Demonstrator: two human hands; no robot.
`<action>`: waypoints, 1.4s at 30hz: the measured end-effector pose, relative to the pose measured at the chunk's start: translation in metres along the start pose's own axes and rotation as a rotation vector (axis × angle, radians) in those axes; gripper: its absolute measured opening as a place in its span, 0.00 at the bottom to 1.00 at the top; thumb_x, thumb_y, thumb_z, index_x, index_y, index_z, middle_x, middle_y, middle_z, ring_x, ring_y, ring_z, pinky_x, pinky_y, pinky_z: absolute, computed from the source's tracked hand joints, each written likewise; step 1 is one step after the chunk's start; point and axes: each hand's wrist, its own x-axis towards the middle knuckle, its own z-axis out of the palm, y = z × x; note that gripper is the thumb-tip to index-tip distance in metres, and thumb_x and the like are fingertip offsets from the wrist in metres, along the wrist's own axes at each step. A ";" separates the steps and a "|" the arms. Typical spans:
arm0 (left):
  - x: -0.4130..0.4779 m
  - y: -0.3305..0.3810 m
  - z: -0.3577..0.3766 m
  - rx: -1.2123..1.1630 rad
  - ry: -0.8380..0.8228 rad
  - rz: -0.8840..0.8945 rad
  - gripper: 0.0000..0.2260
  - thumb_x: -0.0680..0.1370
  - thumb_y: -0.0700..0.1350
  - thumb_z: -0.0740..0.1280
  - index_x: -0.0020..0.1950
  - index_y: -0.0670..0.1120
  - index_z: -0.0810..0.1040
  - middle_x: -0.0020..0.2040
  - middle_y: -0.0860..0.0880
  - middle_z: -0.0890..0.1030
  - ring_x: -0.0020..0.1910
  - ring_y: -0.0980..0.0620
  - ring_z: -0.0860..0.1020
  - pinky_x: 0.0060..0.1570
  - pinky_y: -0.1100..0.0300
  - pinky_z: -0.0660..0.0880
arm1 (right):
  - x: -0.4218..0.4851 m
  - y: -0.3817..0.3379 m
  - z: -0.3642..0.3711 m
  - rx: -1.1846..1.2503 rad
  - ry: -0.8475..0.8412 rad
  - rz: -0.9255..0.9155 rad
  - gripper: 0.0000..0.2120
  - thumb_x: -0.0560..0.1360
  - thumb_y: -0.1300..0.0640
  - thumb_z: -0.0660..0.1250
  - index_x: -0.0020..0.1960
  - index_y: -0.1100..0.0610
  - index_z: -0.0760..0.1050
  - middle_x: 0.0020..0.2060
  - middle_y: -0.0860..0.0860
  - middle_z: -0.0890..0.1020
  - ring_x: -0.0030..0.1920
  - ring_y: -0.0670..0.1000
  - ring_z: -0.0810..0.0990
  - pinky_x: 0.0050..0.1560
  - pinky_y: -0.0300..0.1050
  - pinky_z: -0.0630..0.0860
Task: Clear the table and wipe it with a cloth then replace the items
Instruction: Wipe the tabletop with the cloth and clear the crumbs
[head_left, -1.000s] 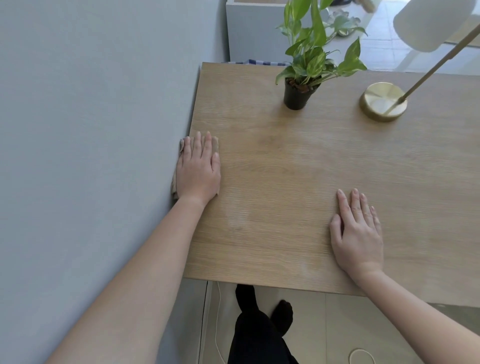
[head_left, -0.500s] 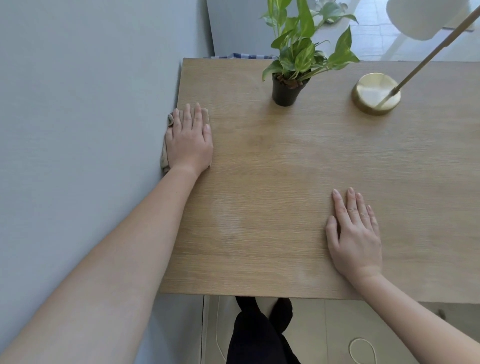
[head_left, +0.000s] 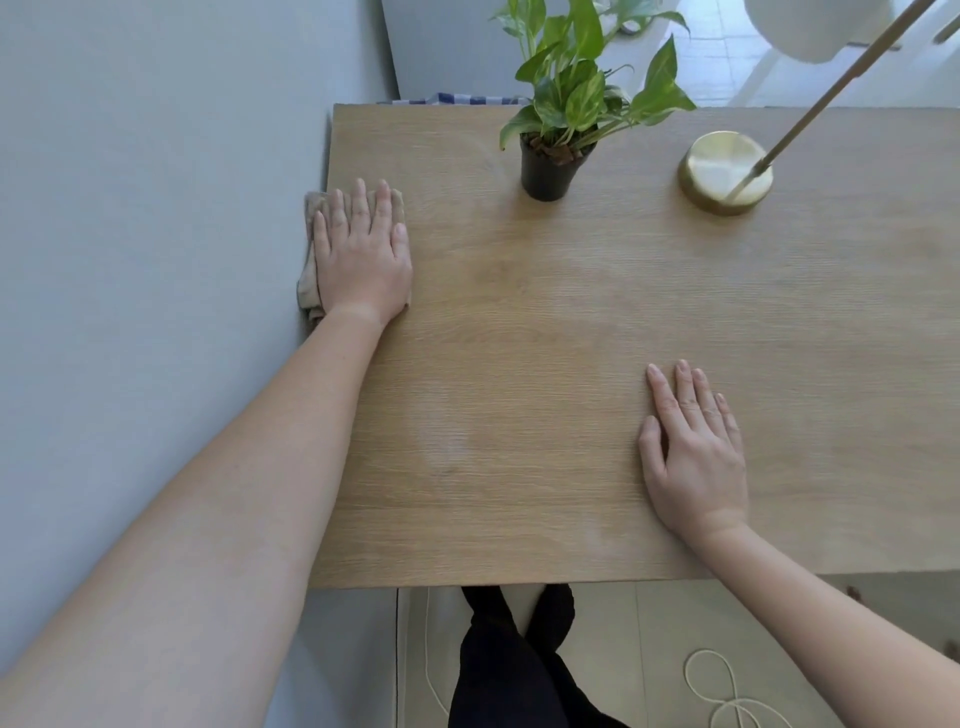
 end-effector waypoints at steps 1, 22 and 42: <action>-0.009 -0.001 0.002 0.001 -0.002 0.013 0.28 0.88 0.56 0.42 0.88 0.52 0.46 0.89 0.49 0.47 0.87 0.45 0.45 0.85 0.45 0.41 | 0.000 0.000 -0.001 0.001 0.002 0.000 0.28 0.84 0.49 0.54 0.84 0.49 0.62 0.83 0.55 0.64 0.85 0.52 0.57 0.84 0.55 0.53; -0.349 0.035 0.044 -0.081 -0.052 0.077 0.27 0.90 0.56 0.46 0.88 0.58 0.42 0.88 0.56 0.43 0.87 0.52 0.41 0.85 0.43 0.47 | -0.005 0.000 -0.003 0.022 -0.009 0.014 0.29 0.84 0.47 0.51 0.85 0.48 0.62 0.83 0.55 0.63 0.84 0.53 0.58 0.85 0.53 0.51; -0.360 0.034 0.048 -0.106 -0.052 0.012 0.26 0.89 0.58 0.43 0.88 0.58 0.42 0.88 0.57 0.43 0.87 0.52 0.40 0.85 0.43 0.49 | -0.005 0.002 -0.004 0.063 -0.019 0.033 0.28 0.84 0.48 0.50 0.84 0.46 0.63 0.83 0.53 0.64 0.84 0.50 0.57 0.84 0.51 0.50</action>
